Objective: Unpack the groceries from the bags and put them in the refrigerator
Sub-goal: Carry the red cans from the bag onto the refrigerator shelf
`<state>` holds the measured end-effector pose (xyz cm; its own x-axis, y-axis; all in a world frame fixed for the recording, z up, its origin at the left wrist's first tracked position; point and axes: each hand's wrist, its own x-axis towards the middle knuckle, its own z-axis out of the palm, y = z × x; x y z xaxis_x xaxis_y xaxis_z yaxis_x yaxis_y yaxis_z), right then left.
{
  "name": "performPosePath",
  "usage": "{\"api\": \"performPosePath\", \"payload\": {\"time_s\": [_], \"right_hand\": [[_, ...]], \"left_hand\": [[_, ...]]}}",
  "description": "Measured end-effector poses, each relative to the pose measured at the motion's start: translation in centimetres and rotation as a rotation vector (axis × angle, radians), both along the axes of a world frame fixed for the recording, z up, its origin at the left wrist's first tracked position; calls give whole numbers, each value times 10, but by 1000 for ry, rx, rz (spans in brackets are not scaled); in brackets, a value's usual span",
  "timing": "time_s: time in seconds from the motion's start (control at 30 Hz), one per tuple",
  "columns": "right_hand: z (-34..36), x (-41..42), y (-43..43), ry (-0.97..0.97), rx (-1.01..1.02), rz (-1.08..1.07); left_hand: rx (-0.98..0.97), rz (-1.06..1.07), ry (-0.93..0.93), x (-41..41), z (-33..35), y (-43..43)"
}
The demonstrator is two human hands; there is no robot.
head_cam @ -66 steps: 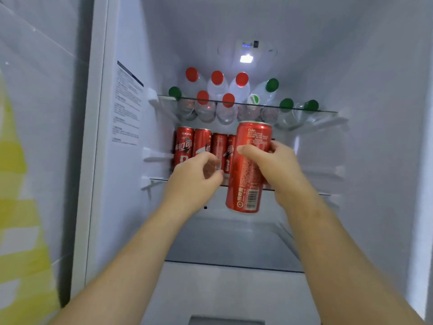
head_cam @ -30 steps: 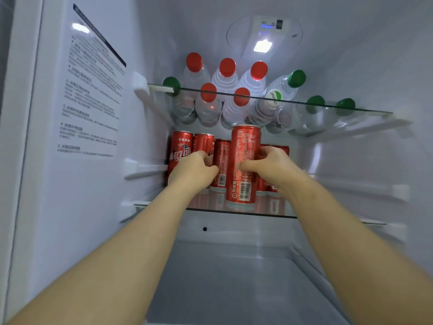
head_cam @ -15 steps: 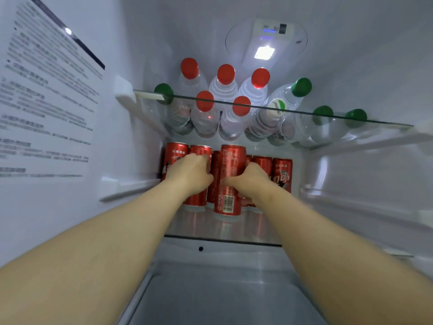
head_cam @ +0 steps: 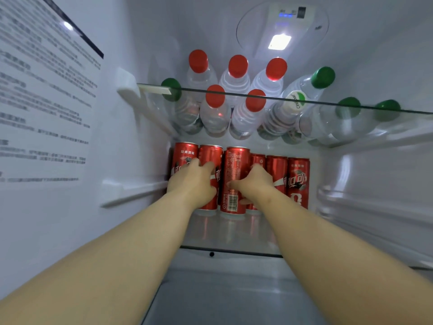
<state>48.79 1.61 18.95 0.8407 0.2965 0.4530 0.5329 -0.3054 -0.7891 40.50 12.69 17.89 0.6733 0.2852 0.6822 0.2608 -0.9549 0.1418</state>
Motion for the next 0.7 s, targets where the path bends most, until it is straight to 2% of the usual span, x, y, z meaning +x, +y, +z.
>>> {"api": "performPosePath", "payload": {"time_s": [0.1,0.2,0.7], "right_hand": [[0,3,-3,-43,58,16],[-3,4,-3,-126,-10,24],[-7,3,-6,-122,-199,141]], "left_hand": [[-24,-11,16,-1,0,2],[-27,-16,53,0,-1,3],[-52,-46,133,3,-3,8]]}}
